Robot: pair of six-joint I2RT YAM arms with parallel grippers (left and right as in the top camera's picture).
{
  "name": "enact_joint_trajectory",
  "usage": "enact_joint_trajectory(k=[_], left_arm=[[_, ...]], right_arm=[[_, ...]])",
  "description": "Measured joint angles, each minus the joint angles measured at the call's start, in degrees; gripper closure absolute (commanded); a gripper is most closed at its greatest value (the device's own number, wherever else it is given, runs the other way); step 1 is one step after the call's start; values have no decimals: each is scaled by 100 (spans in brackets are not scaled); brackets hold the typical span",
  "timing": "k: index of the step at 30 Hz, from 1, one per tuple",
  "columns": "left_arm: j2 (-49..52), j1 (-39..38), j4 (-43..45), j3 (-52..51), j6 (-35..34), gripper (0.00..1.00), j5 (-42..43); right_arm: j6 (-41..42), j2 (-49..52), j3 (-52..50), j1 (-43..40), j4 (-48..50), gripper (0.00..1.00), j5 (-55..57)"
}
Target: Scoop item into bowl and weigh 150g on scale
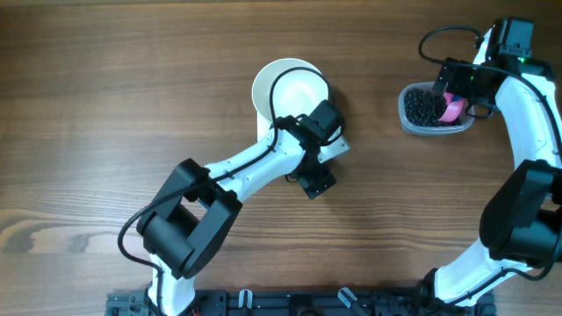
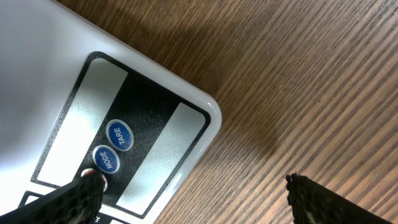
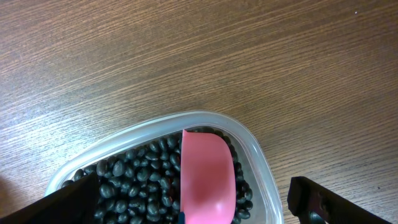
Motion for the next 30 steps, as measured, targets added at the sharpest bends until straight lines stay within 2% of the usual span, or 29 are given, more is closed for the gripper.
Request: enact_joint_trajectory(k=[6, 19, 30], left_arm=[[48, -9, 149, 48, -236, 0, -439], [70, -79, 131, 68, -251, 0, -597], [-260, -348, -444, -197, -321, 0, -157]], right_arm=[[0, 0, 0, 0, 0, 0, 0], [0, 0, 0, 0, 0, 0, 0], [0, 0, 0, 0, 0, 0, 0]])
